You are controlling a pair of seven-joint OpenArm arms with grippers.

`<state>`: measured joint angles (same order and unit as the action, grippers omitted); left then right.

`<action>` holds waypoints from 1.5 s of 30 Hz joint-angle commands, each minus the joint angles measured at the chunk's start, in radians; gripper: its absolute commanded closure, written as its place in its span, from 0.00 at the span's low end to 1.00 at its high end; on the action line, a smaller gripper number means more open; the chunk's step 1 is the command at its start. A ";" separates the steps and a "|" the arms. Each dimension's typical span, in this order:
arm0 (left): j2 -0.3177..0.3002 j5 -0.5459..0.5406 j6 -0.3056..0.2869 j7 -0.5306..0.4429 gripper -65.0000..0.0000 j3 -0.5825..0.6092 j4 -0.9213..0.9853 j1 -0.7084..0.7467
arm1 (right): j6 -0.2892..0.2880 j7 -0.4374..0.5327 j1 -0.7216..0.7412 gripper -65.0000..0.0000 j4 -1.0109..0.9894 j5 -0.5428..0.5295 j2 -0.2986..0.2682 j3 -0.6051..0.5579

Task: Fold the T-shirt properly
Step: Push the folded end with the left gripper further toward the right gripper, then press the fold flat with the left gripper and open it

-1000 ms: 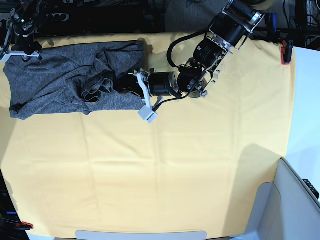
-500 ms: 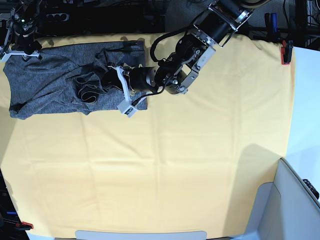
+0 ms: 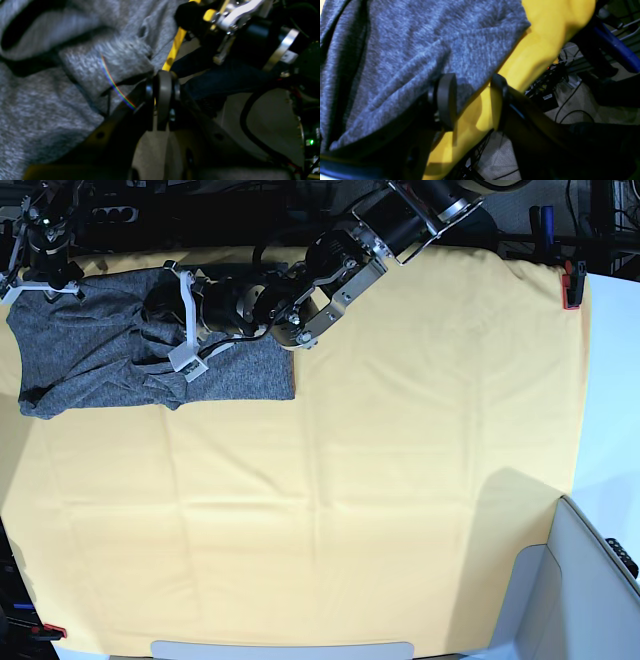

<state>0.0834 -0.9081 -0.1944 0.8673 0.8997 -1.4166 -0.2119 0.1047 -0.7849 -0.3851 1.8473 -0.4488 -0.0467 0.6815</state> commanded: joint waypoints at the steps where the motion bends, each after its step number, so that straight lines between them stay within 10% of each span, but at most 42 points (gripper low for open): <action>1: 0.013 -0.019 -0.014 -0.013 1.00 -0.001 -0.039 -0.024 | -0.003 0.022 -0.001 0.65 0.013 0.002 -0.014 0.005; 9: -0.072 -0.010 0.009 -0.013 1.00 -0.006 -0.273 -0.028 | -0.003 0.022 -0.001 0.65 0.013 0.000 -0.014 0.005; 17: -0.132 0.054 0.194 -0.055 1.00 -0.003 -0.237 -0.037 | -0.003 0.022 0.010 0.65 0.013 0.000 -0.014 0.005; 45: 0.074 0.326 0.214 -0.178 1.00 0.003 0.162 -0.129 | -0.003 0.022 0.005 0.65 0.015 0.002 -0.012 0.004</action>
<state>0.1402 -0.5777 0.0265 0.7094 0.9035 -1.2385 -0.3241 0.1047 -0.7845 -0.3744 1.8469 -0.4488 -0.0467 0.6811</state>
